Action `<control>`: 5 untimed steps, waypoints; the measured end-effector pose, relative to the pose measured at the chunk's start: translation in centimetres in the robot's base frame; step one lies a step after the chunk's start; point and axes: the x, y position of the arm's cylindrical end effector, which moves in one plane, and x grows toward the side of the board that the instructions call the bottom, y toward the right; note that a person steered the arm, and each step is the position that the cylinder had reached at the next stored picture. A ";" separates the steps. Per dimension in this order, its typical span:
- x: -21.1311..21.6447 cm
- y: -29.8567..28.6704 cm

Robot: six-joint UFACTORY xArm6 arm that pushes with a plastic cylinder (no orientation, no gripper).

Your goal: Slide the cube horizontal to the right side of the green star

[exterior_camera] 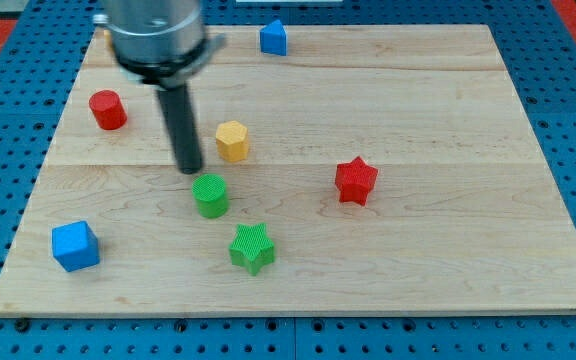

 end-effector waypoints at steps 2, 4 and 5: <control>8.4 -15.9; 11.4 -2.6; 8.8 0.4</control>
